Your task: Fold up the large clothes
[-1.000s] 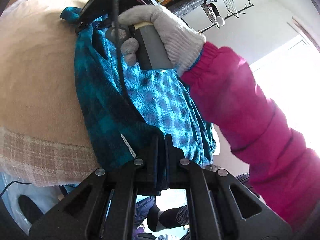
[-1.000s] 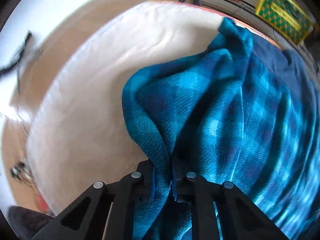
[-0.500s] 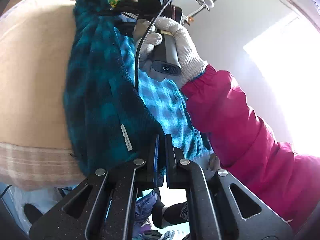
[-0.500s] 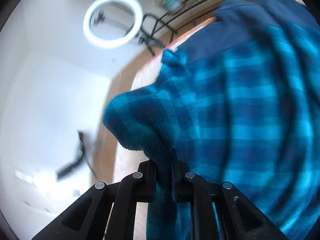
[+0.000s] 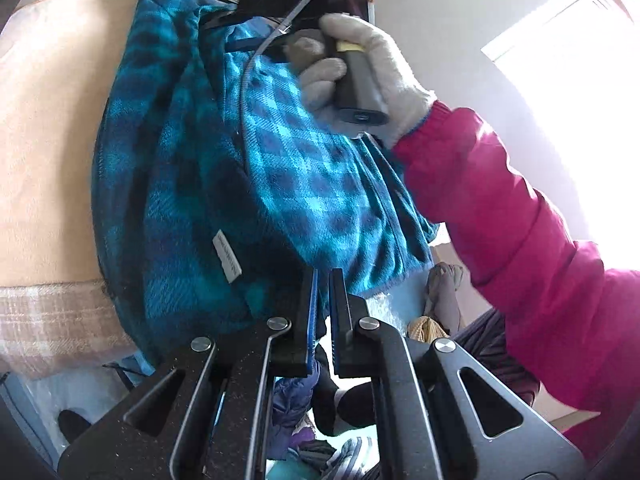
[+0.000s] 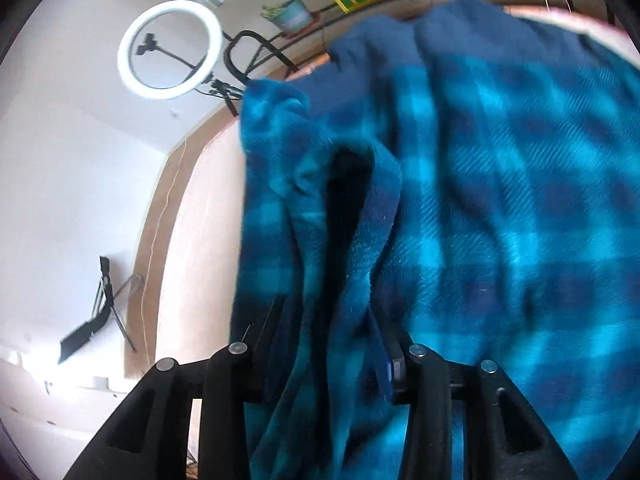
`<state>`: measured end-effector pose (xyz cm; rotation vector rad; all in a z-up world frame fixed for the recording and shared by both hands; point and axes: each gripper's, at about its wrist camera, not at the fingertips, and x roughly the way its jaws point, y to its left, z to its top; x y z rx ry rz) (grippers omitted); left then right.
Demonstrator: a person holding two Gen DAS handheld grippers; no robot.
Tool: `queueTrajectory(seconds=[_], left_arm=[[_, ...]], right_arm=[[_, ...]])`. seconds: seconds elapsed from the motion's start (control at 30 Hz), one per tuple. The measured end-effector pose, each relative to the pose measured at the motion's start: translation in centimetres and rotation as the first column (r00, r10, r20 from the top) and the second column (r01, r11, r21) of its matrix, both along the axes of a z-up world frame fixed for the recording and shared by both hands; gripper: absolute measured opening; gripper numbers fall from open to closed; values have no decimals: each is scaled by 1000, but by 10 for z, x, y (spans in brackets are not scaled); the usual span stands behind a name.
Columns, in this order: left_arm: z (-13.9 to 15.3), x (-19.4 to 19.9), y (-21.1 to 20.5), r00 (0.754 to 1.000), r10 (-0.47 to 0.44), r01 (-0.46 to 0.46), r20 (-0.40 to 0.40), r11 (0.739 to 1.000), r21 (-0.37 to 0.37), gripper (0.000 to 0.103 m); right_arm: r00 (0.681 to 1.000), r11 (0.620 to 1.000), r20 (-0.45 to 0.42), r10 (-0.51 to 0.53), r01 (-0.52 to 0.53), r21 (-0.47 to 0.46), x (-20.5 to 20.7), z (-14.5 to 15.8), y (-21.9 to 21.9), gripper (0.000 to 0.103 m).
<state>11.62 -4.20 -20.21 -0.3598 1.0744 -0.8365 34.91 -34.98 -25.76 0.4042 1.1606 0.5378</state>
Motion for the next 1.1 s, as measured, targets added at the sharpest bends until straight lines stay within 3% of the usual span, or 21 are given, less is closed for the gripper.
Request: queueTrajectory(seconds=[0.1,0.3,0.57,0.67,0.83,0.97,1.1], left_arm=[[7,-11,12,1000,-6,6,12,1000,7,3],[27,-34,49,999,26,-26,40,1000,3,3],[31,-18,89,989,140,-141,53,990,25,3],[22,0,89,987,154,-155,40,987,44,3],[-5,36,85,982,179,-175,-55,982,75,3],[-22,55,83,979,170,-161,-112,983,88,3],[-30,64,76,980,158,-146,-119,984,102,3]], right_arm=[[999,1000,51,7,-7,0,-17,23,-21,49],[991,999,128,49,-52,17,-74,70,-47,49],[974,995,209,83,-93,37,-189,113,-90,51],[977,996,190,93,-92,-11,-215,102,-85,54],[980,986,111,168,-164,-42,-262,66,-58,54],[956,952,109,271,-249,-177,-288,41,-23,54],[934,909,105,342,-301,-290,-299,23,0,54]])
